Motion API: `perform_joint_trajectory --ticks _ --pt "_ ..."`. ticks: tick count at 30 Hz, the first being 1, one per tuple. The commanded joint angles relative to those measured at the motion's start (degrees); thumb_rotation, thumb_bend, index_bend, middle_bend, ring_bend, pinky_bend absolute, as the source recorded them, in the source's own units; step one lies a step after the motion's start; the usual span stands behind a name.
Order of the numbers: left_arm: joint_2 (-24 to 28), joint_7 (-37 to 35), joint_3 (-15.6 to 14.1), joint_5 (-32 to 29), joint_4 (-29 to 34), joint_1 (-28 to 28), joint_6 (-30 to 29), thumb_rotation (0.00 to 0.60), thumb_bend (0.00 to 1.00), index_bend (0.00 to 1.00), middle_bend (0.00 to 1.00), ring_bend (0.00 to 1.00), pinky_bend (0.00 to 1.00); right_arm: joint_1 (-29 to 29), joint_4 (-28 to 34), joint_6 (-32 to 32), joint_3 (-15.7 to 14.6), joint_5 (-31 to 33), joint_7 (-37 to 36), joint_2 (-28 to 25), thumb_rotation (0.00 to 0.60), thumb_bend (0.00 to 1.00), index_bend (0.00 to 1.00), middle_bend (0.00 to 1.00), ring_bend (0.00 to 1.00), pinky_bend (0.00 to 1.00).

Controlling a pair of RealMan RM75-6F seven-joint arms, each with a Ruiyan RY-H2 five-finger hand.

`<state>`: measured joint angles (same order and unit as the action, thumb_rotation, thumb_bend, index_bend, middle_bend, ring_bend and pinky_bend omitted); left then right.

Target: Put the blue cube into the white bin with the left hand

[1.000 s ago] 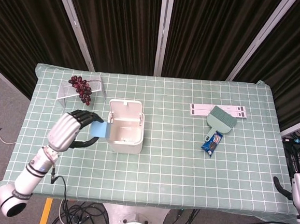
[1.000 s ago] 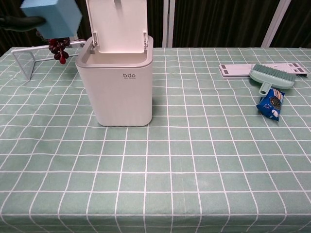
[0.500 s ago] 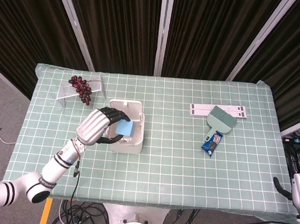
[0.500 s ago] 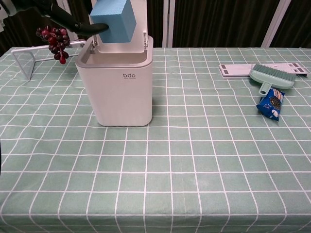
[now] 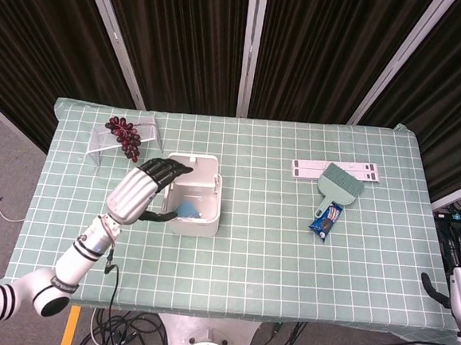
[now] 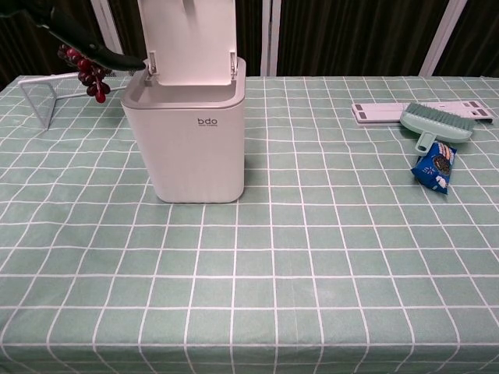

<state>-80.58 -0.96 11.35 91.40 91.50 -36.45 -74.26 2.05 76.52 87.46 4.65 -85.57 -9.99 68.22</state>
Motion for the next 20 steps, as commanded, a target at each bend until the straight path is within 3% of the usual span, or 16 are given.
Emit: perform_joint_trajectory --ticks 1,3,11,16,20 --pt "1.97 7.59 -1.86 2.15 0.75 4.31 -6.26 0.6 0.08 0.21 0.24 0.19 0.26 -0.1 0.07 0.23 -0.06 -0.16 0.0 -0.05 0.6 0.22 0.0 0.0 0.0 0.0" --pt "2.64 10.41 -4.07 3.19 0.7 7.98 -10.5 0.6 0.08 0.25 0.25 0.19 0.27 -0.16 0.06 0.42 -0.14 -0.36 0.03 -0.04 0.6 0.22 0.0 0.0 0.0 0.0" --pt "6.63 9.93 -12.79 2.12 -3.86 22.02 -21.16 0.6 0.08 0.29 0.27 0.19 0.26 -0.41 0.84 1.97 -0.21 -1.47 1.04 -0.16 0.6 0.22 0.0 0.0 0.0 0.0" --pt "8.47 13.97 -15.61 -3.53 -6.23 27.6 -19.66 0.6 0.08 0.26 0.24 0.15 0.19 -0.25 2.57 2.44 -0.39 -2.38 2.66 -0.36 0.6 0.22 0.0 0.0 0.0 0.0" --pt "9.17 14.74 -15.52 -6.03 -4.94 29.26 -18.43 0.6 0.08 0.22 0.19 0.11 0.16 0.04 3.72 2.37 -0.63 -3.05 4.06 -0.02 0.6 0.22 0.0 0.0 0.0 0.0"
